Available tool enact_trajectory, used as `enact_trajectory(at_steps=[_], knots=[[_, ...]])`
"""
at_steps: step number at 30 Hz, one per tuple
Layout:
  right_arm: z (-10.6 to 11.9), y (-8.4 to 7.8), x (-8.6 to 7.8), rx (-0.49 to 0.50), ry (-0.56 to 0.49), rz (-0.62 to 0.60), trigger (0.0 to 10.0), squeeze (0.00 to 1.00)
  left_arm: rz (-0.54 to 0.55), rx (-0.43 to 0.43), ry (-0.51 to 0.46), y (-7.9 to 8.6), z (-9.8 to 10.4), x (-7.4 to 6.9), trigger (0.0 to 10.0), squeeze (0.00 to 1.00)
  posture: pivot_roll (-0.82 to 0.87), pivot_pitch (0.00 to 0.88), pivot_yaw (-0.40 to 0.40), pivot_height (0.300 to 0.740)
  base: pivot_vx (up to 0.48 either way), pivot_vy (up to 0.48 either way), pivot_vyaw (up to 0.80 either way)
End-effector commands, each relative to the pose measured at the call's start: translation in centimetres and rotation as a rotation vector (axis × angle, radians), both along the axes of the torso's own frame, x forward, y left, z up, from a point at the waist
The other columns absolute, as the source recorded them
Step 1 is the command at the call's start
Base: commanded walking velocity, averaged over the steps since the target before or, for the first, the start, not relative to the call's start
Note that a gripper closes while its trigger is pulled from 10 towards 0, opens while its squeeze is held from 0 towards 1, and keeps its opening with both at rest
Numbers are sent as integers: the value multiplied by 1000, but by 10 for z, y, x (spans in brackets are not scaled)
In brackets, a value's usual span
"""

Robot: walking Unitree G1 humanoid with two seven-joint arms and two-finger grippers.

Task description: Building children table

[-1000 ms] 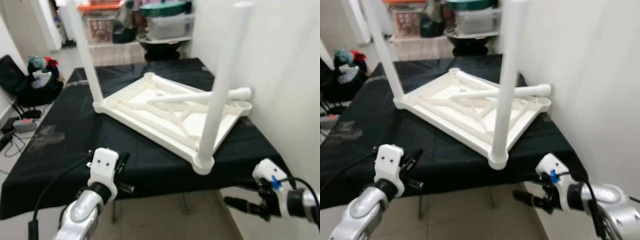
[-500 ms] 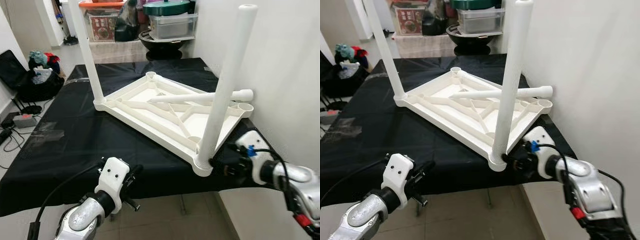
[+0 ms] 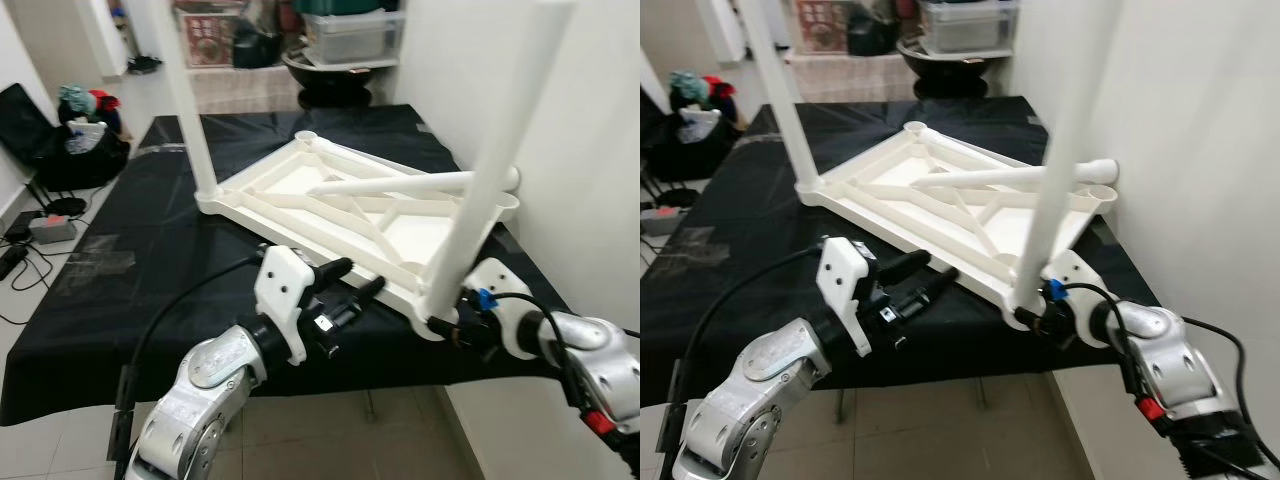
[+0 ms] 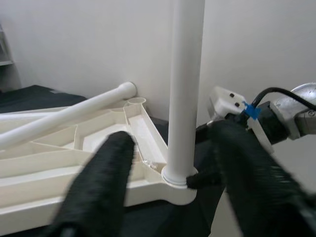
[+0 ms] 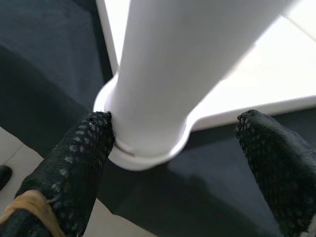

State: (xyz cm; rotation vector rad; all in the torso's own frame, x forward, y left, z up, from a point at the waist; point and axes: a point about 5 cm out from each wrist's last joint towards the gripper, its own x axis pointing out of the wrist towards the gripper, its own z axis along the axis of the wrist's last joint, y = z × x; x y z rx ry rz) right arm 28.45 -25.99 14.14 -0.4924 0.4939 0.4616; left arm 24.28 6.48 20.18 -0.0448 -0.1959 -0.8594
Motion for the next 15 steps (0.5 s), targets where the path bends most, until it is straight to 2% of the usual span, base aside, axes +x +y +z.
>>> enact_trajectory(at_steps=[1, 2, 3, 4, 5, 6, 8, 9, 11, 15], knots=[[-18, -14, -9, -61, 92, -75, 10000, 0, -28, 4, 4, -4, 0, 4, 10000, 1000, -75, 68, -34, 740, 0, 0, 0], [-18, -14, -9, -61, 92, -75, 10000, 0, -28, 4, 4, -4, 0, 4, 10000, 1000, -75, 68, -34, 740, 0, 0, 0], [-20, -15, -12, -61, 105, -82, 10000, 0, -26, 7, -25, -10, 6, 16, 10000, 1000, -77, 70, -30, 740, 0, 0, 0], [-20, -15, -12, -61, 105, -82, 10000, 0, -26, 7, -25, -10, 6, 16, 10000, 1000, -77, 70, -30, 740, 0, 0, 0], [-21, -15, -14, -59, 118, -88, 10000, 0, -8, 11, -51, -16, 13, 29, 10000, 1000, -82, 72, -25, 740, 0, 0, 0], [-21, -15, -14, -59, 118, -88, 10000, 0, -8, 11, -51, -16, 13, 29, 10000, 1000, -82, 72, -25, 740, 0, 0, 0], [-23, -18, -18, -69, 144, -100, 10000, 0, 48, 2, -91, -30, 28, 52, 10000, 1000, -88, 75, -23, 740, 0, 0, 0], [-23, -18, -18, -69, 144, -100, 10000, 0, 48, 2, -91, -30, 28, 52, 10000, 1000, -88, 75, -23, 740, 0, 0, 0], [-26, -30, -21, -134, 168, -131, 10000, 0, 50, -41, -88, -45, 39, 62, 10000, 1000, -95, 81, -19, 740, 0, 0, 0], [-27, -42, -23, -196, 178, -180, 10000, 0, 7, -63, -66, -57, 41, 65, 10000, 1000, -98, 87, -16, 740, 0, 0, 0]])
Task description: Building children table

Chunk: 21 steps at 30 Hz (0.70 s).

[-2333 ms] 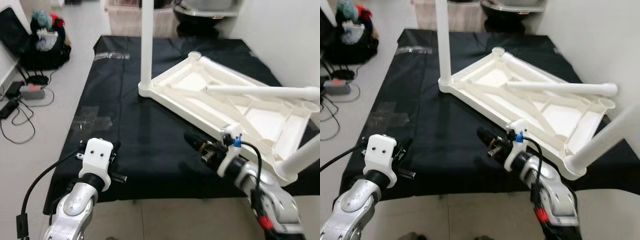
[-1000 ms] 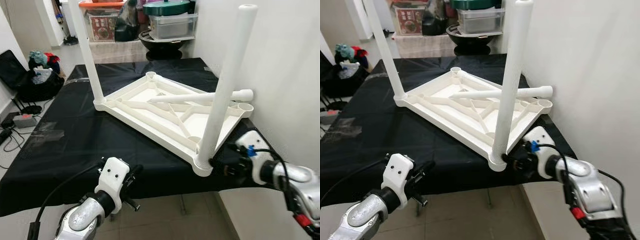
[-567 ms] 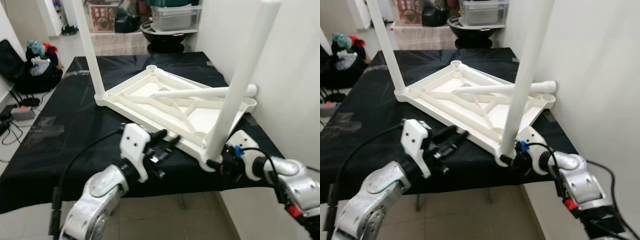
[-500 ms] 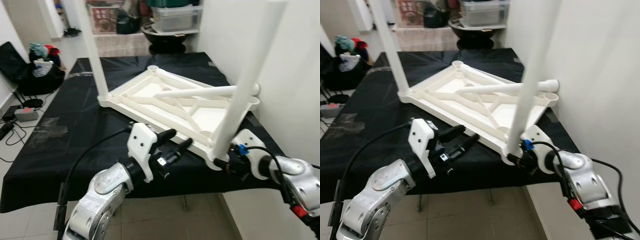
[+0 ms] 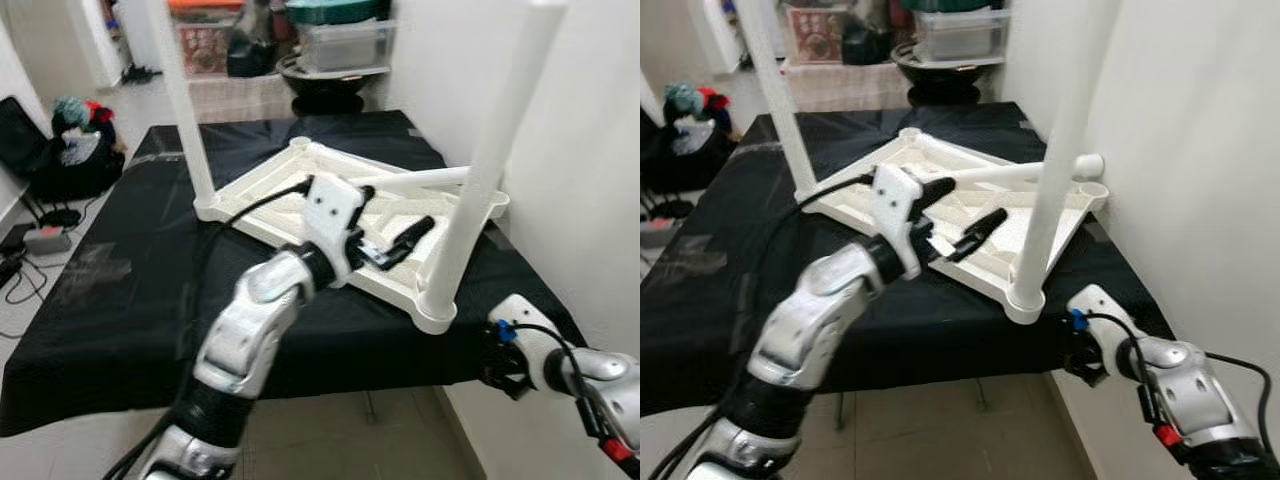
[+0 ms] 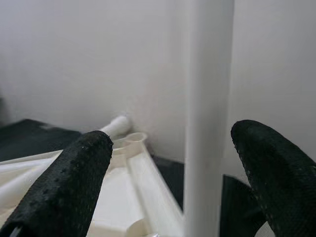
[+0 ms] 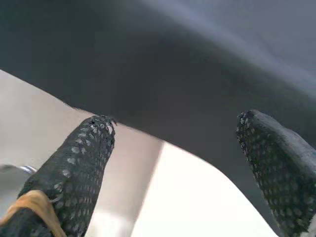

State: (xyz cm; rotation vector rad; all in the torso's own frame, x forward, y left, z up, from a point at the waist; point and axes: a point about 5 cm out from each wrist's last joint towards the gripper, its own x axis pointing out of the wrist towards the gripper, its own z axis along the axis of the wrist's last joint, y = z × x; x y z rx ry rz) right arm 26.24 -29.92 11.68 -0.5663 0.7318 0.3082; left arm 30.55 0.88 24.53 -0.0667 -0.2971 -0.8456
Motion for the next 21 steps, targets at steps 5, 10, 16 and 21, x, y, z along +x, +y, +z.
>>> enact_trajectory(at_steps=[5, 10, 16, 21], knots=[[0, -9, -2, -71, -6, -63, 10000, 0, -64, 9, 38, -12, -6, 4, 10000, 1000, -107, 94, -7, 740, 0, 0, 0], [3, -5, -2, -67, -43, -80, 10000, 0, -87, 28, 42, -22, -7, 16, 10000, 1000, -115, 107, 6, 740, 0, 0, 0], [4, 3, -5, -47, -59, -78, 10000, 0, -125, 44, 40, -32, -1, 30, 10000, 1000, -128, 129, 21, 740, 0, 0, 0], [5, 2, -8, -51, -59, -81, 10000, 0, -275, 32, 31, -42, 5, 20, 10000, 1000, -132, 147, 31, 740, 0, 0, 0]])
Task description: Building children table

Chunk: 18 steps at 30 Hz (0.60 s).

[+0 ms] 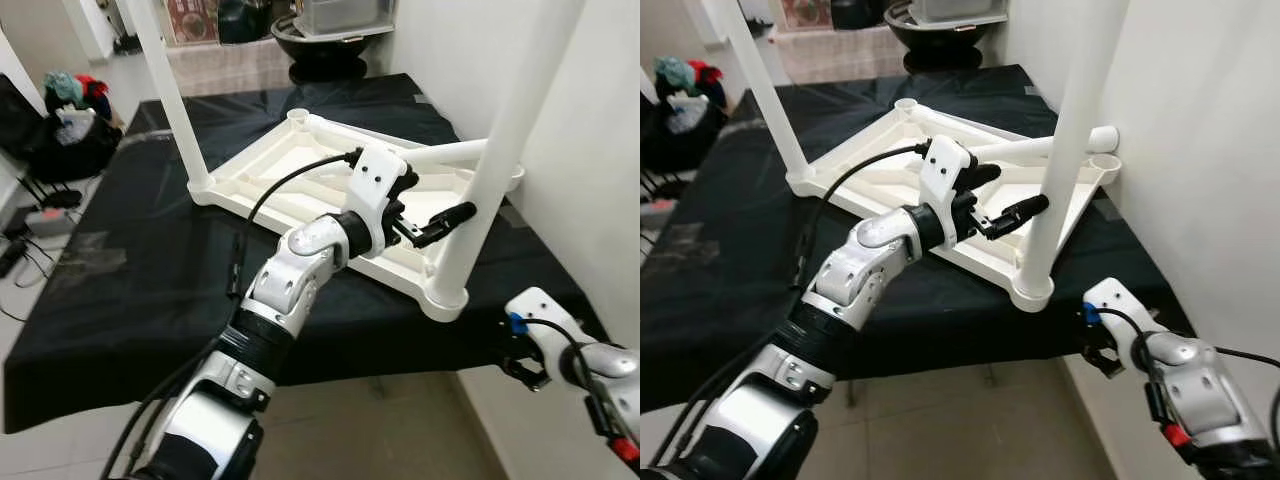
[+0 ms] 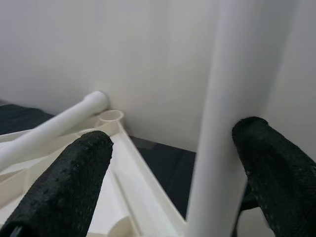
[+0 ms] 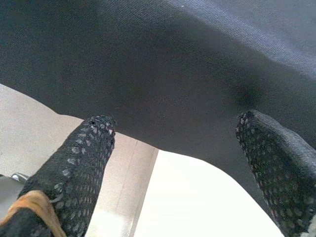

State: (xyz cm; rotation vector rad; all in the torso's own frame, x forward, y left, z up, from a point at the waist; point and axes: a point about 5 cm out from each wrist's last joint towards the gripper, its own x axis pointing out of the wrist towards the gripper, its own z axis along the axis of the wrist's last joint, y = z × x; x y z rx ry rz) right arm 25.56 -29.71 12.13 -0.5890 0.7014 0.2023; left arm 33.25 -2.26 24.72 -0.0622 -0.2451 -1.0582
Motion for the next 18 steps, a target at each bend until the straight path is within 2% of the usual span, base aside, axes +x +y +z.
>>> enact_trajectory(at_steps=[1, 2, 3, 4, 6, 7, 11, 13, 18], knots=[[1, 0, -2, -3, 2, -8, 10000, 0, -126, -20, 6, -13, 2, -13, 10000, 471, -133, 150, 32, 740, 0, 0, 0], [1, 0, -2, -3, 2, -8, 10000, 0, -126, -20, 6, -13, 2, -13, 10000, 471, -133, 150, 32, 740, 0, 0, 0], [1, 0, -2, -3, 1, -10, 10000, 0, -165, -19, 4, -14, 1, -17, 10000, 282, -132, 149, 31, 740, 0, 0, 0], [1, 1, -2, -2, 1, -11, 10000, 0, -186, -16, 1, -15, 0, -20, 10000, 169, -132, 149, 31, 740, 0, 0, 0], [1, 1, -2, -2, 1, -11, 10000, 0, -186, -16, 1, -15, 0, -20, 10000, 169, -132, 149, 31, 740, 0, 0, 0], [0, 5, -1, 4, 0, -7, 10000, 0, -202, -18, -12, -14, 1, -21, 10000, 0, -129, 152, 31, 740, 0, 0, 0], [-1, 9, 0, 13, -4, 1, 10000, 0, -178, -23, -30, -12, 3, -18, 10000, 0, -130, 153, 32, 740, 0, 0, 0], [1, 12, 1, 18, -17, 4, 10000, 0, -119, -27, -46, -13, 6, -9, 10000, 0, -138, 150, 38, 740, 0, 0, 0], [4, 14, 1, 23, -34, 7, 10000, 0, -72, -28, -59, -18, 10, -2, 10000, 0, -152, 149, 46, 740, 0, 0, 0]])
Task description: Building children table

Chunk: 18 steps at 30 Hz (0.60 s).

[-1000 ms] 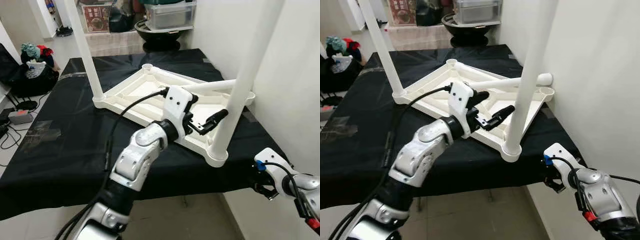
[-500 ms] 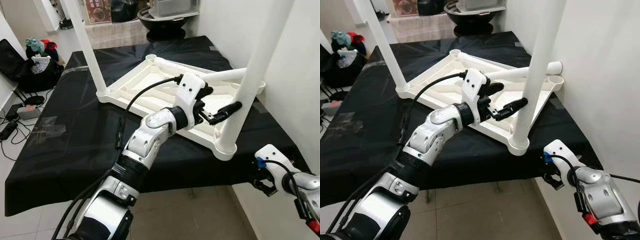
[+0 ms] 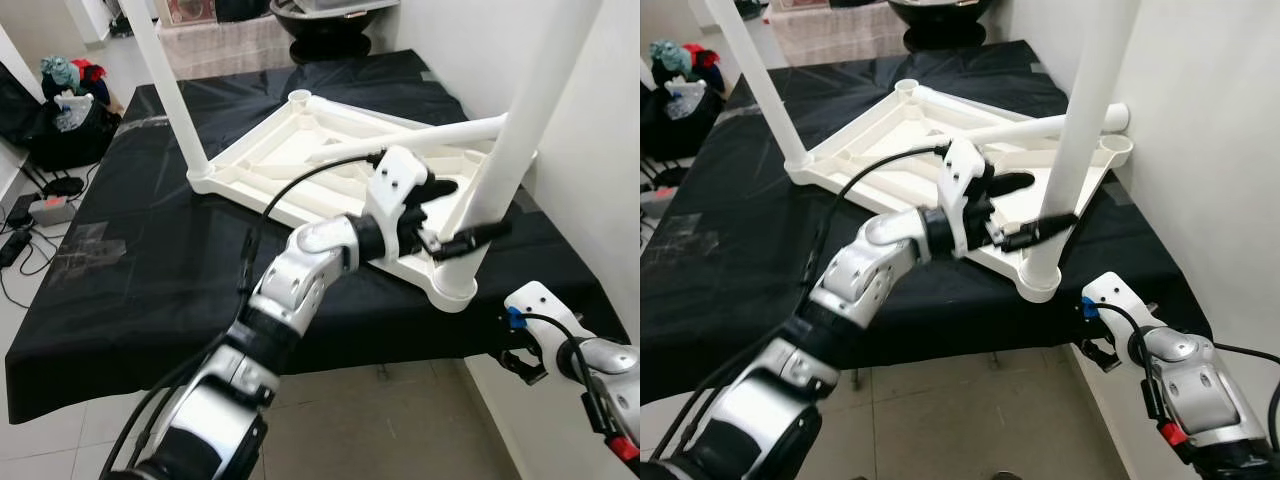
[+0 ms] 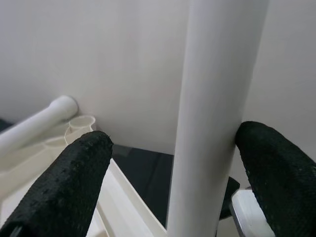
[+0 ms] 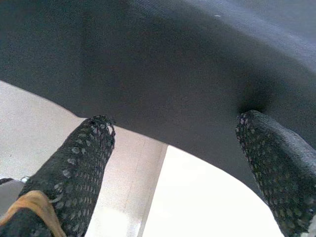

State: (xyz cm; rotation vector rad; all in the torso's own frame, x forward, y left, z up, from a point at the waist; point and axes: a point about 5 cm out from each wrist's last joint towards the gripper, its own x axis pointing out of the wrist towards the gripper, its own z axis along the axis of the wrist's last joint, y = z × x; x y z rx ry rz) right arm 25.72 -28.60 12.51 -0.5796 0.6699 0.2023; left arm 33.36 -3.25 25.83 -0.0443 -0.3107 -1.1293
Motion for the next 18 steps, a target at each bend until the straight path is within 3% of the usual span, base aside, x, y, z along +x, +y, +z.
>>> enact_trajectory(at_steps=[1, 8, 9, 10, 11, 18], knots=[[5, 4, -1, 8, -24, -1, 10000, 0, -15, -25, 2, -18, 6, -1, 10000, 0, -173, 149, 57, 740, 0, 0, 0], [9, 4, -2, 7, -38, -4, 10000, 0, -64, -25, -4, -30, 12, -3, 10000, 0, -192, 150, 67, 740, 0, 0, 0], [9, 5, -2, 9, -42, -5, 10000, 0, -89, -22, -4, -34, 13, -5, 3255, 0, -194, 150, 69, 740, 0, 0, 0], [9, 5, -2, 9, -42, -5, 10000, 0, -89, -22, -4, -34, 13, -5, 3255, 0, -194, 150, 69, 740, 0, 0, 0], [10, 5, -2, 10, -44, -5, 10000, 0, -109, -20, -2, -37, 13, -7, 0, 0, -195, 151, 71, 740, 0, 0, 0], [10, 5, -2, 11, -48, -10, 10000, 0, -134, -12, 11, -37, 6, -7, 0, 0, -185, 147, 67, 740, 0, 0, 0]])
